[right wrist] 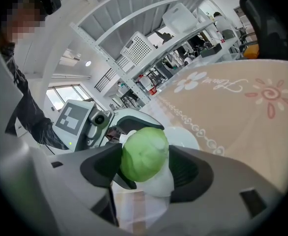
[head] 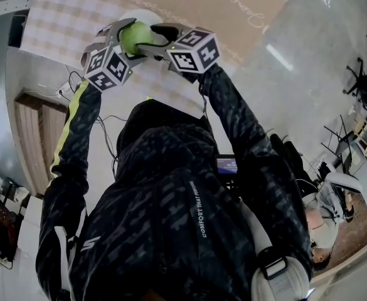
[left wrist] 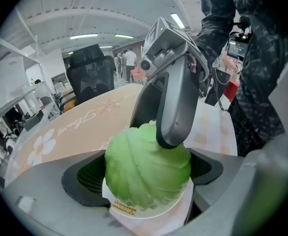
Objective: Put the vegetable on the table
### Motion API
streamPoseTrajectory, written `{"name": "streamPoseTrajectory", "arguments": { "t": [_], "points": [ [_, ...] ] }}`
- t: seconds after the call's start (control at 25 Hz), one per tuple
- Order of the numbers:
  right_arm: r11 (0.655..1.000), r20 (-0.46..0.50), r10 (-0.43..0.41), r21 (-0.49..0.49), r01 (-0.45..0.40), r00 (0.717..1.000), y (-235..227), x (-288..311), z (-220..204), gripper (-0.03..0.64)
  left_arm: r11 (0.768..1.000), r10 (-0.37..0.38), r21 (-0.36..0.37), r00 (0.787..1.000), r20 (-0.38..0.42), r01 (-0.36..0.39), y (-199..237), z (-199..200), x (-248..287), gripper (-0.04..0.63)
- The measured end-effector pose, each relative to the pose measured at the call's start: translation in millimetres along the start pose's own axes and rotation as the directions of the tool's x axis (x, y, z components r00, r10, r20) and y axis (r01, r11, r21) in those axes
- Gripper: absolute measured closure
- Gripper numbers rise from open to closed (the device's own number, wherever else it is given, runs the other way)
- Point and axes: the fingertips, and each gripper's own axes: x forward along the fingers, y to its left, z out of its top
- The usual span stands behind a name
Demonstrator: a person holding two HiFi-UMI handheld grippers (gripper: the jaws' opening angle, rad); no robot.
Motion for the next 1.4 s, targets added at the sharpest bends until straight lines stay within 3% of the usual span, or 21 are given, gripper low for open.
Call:
{"name": "streamPoseTrajectory", "arguments": {
  "t": [0.72, 1.04, 1.4],
  "points": [
    [0.997, -0.026, -0.076, -0.02, 0.075, 0.997, -19, 4, -1, 0.324, 1.0, -0.019, 0.013, 0.995, -0.094, 0.02, 5, -5, 17, 0.112],
    [0.996, -0.027, -0.081, -0.031, 0.08, 0.996, -20, 7, 1, 0.344, 1.0, -0.021, -0.018, 0.997, -0.069, 0.02, 6, -2, 19, 0.112],
    [0.995, -0.033, -0.094, -0.048, 0.092, 0.995, -22, 13, 0, 0.32, 0.999, -0.029, -0.044, 0.999, -0.044, 0.027, 6, -6, 19, 0.112]
  ]
}}
